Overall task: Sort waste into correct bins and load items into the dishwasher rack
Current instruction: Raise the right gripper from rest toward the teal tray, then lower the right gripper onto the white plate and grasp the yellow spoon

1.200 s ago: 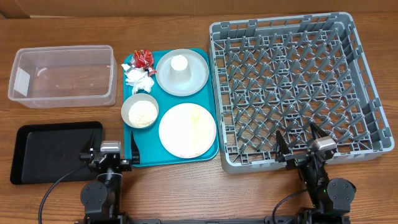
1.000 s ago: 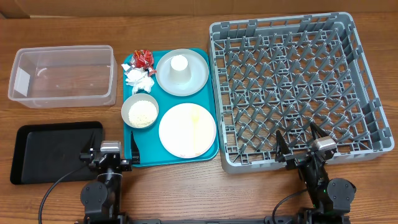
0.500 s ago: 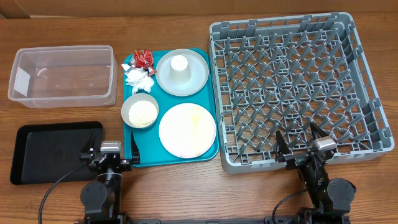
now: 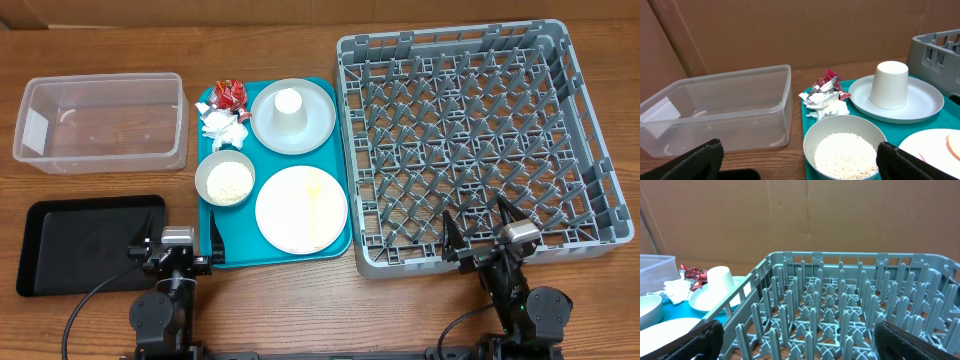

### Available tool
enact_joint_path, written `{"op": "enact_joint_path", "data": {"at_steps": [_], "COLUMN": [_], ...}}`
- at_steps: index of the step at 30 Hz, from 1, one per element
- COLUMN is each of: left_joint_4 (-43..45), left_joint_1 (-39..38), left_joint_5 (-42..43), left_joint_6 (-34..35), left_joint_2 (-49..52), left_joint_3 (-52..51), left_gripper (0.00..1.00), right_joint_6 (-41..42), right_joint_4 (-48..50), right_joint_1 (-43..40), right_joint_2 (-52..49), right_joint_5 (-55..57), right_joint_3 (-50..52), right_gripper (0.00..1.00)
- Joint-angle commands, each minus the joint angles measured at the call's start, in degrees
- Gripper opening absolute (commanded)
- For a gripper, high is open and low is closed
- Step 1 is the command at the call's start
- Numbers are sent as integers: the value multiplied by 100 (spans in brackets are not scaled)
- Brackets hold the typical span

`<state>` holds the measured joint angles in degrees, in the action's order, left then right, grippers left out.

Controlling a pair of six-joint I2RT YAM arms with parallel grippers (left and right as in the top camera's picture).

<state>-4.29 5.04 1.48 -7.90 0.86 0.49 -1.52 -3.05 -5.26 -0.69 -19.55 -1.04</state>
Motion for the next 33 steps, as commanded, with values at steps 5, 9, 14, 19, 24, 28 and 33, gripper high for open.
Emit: {"op": "enact_joint_path", "data": {"at_steps": [5,9,14,19,24,28,33], "left_joint_4": [68,131,-501,-2127,-3683,-3845,-4140], "left_joint_1": [52,52,55,55,57,57,50], "left_joint_5": [350,1436,1174,544,-942,-1659,-1613], "left_joint_6": [269,1410,1346,1351,1364,1150,715], "left_joint_2": [-61,-61,33,994,2415,2896,2907], "left_joint_3": [-20,380,1497,3283,5023,5637,5635], "left_gripper": [100,100,100,100,100,100,100], "right_joint_6": [22,1250,1521,1497,909,428,1102], "right_joint_4": [496,581,-221,-2076,-4398,-5368,-4911], "right_joint_1": [-7,-7,-7,-7,-7,-7,52], "right_joint_2": [33,28,-109,-1504,-3499,-4704,-5416], "right_joint_5": [-485,-901,-1010,-1010,-1010,-1019,-1700], "right_joint_3": [55,-256,-1294,-3241,-5705,-7167,-7309], "right_gripper": [100,100,100,100,100,100,100]}}
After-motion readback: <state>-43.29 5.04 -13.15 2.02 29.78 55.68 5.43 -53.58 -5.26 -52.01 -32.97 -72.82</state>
